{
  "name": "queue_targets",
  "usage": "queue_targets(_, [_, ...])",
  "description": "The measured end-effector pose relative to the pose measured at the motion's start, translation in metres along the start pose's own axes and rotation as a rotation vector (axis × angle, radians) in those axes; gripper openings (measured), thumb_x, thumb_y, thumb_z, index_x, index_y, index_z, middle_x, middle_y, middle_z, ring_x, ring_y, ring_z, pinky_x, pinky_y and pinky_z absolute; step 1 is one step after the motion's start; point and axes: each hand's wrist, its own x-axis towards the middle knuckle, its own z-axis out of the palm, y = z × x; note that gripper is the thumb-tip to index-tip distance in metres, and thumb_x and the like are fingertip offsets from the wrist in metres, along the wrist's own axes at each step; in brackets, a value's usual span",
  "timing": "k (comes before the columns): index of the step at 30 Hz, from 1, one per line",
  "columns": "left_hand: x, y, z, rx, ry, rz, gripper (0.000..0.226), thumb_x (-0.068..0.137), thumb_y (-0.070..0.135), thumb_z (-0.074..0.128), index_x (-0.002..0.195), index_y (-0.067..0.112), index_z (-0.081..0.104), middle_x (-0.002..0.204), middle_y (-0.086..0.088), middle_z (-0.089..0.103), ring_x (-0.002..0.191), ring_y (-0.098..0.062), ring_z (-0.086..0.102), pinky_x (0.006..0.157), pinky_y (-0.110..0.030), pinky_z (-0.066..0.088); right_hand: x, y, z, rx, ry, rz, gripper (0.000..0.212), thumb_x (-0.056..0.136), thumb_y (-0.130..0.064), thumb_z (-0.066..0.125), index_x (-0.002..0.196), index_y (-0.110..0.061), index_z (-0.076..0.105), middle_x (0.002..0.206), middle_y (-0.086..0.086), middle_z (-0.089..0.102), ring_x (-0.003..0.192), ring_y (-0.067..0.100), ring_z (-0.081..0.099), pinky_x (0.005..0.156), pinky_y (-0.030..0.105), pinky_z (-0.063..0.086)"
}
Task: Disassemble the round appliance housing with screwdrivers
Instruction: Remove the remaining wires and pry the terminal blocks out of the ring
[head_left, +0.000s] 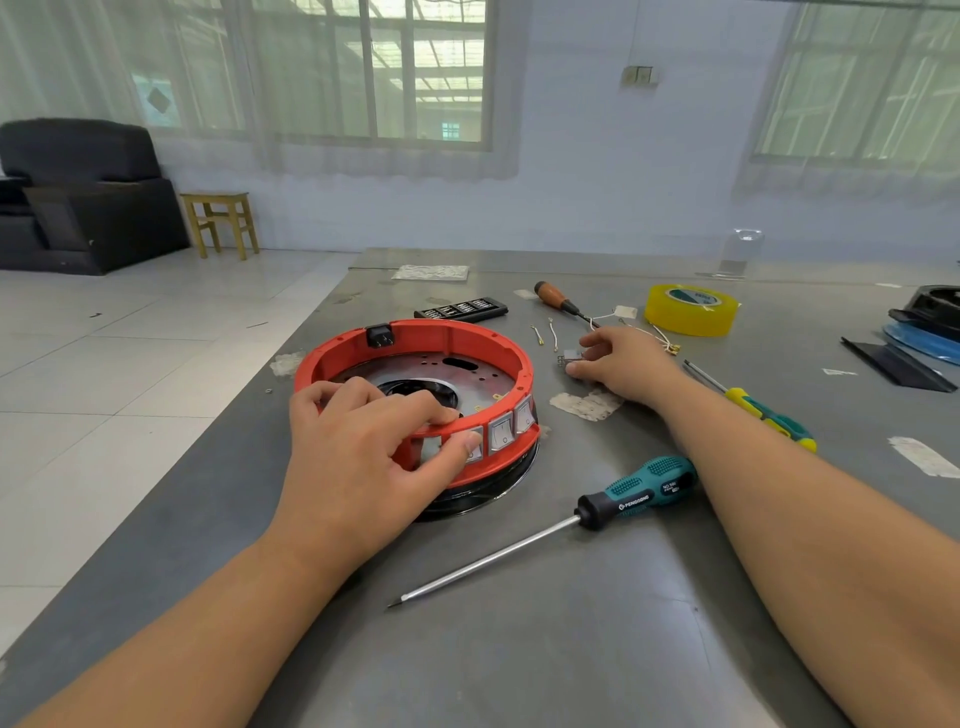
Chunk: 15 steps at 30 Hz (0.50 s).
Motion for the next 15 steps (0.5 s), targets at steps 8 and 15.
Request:
queue_targets(8, [0.000,-0.005,-0.002,-0.030,-0.010,0.032,0.036,0.088,0.064,0.058,0.095,0.035,0.079,0.080,0.038,0.048,0.088,-0.013,0.053,0.099,-0.039,0.026,-0.022,-0.008,-0.012,0.012,0.083,-0.042,0.051,0.091,-0.050,0.072,0.132,-0.022,0.063,0.126,-0.003,0.067,0.104,0.012,0.061,0.092,0.032,0.051])
queue_targets(15, [-0.001,-0.011,-0.005,-0.072,-0.019,0.043,0.039,0.090,0.064,0.056,0.101,0.036,0.079,0.083,0.034,0.050,0.099,-0.006,0.045,0.101,-0.037,0.021,-0.108,-0.030,-0.024,-0.286,0.656,-0.354,0.037,0.105,-0.046,0.047,0.092,-0.020,0.070,0.086,-0.002,0.068,0.077,0.023,0.061,0.068,0.037,0.046])
